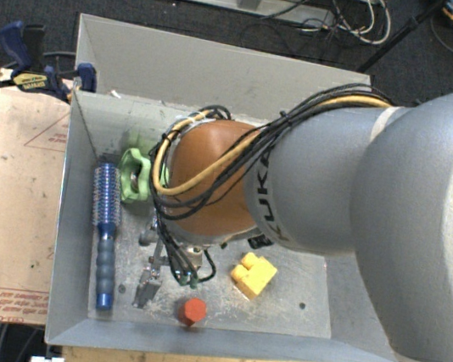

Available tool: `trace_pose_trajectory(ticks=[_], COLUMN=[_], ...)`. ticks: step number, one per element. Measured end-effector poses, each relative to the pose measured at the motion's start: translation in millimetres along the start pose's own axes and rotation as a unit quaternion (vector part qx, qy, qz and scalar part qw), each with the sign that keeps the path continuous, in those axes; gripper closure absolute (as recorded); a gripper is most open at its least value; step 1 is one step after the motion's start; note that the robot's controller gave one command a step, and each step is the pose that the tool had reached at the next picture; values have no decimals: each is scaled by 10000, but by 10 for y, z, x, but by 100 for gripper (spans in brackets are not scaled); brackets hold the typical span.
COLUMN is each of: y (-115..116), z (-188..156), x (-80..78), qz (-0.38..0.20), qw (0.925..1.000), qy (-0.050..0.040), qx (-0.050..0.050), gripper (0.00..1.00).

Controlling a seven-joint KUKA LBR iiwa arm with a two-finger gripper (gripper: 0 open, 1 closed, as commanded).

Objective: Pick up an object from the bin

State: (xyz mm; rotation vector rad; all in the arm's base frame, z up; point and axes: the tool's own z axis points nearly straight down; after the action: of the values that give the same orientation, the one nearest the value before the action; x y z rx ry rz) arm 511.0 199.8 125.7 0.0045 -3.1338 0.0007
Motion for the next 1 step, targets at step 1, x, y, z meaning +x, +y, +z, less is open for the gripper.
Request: trace_pose_trajectory(ticks=[1], y=[-1222], z=[534], x=[65], qz=[326], qw=[9994], qy=[-71], qx=[-31], gripper=[0])
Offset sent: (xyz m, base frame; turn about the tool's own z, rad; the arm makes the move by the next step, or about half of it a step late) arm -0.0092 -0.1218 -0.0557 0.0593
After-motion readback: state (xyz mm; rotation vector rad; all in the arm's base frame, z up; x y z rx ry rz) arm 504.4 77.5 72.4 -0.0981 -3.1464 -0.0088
